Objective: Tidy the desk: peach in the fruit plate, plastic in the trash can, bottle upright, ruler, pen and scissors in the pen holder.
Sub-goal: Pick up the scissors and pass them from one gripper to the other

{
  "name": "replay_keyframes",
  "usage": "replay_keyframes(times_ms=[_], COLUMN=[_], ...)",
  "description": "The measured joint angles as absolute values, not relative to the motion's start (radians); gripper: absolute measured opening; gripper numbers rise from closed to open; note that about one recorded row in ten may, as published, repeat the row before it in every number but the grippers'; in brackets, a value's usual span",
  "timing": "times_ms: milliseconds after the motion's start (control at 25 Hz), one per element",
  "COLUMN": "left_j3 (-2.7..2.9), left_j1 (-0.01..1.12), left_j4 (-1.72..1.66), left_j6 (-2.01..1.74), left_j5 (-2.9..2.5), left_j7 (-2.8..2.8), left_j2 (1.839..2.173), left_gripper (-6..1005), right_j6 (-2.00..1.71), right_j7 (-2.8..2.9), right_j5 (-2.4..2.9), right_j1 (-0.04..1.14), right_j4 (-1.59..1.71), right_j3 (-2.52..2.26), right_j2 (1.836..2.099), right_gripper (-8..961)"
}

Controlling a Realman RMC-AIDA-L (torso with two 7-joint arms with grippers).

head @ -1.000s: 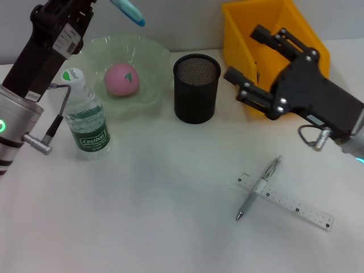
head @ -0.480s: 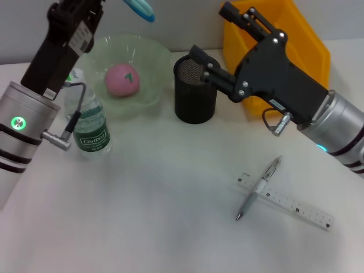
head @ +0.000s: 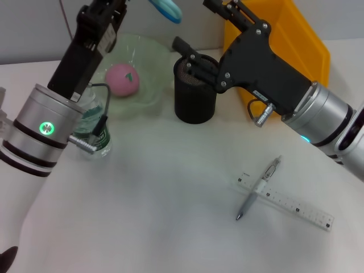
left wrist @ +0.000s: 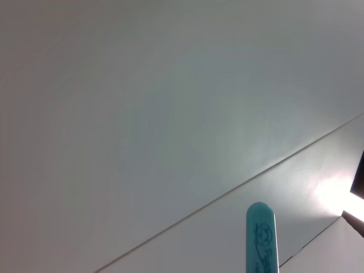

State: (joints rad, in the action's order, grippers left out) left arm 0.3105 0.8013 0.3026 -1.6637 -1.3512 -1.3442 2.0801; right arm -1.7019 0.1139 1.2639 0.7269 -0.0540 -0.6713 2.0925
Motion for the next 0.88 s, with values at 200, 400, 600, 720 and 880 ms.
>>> replay_keyframes(times_ms=[200,400,600,720,880], left_j3=[0.220,0.150,0.138,0.136,0.135], left_j1=[0.791,0.781,0.774,0.768,0.766], left_j4=[0.312,0.330,0.338,0.344,0.348], left_j6=[-1.634,-1.614,-1.613,-1.613,-1.613], left_j5=[-1.445,-1.517,-1.530,-1.531,-1.532], left_j7=[-1.333,-1.312,-1.308,-1.308,-1.308], left_j2=[2.080,2.080,2.080,2.080,2.080], left_gripper=[226,227,227,227,227], right_j6=[-1.700,-1.692,-1.683,-1.679,-1.674], right_j7=[0.087,0.055,0.034,0.031,0.023], right_j5=[1.264,1.264,1.266,1.270,1.272], right_j1=[0.738,0.759,0.767,0.772,0.774], right_j4=[-0.064,-0.077,-0.092,-0.094,-0.094], right_j3=[-0.666,-0.663,-0.624,-0.620,-0.626], right_j2=[2.092,2.092,2.092,2.092,2.092], right_gripper=[740,740,739,739,739])
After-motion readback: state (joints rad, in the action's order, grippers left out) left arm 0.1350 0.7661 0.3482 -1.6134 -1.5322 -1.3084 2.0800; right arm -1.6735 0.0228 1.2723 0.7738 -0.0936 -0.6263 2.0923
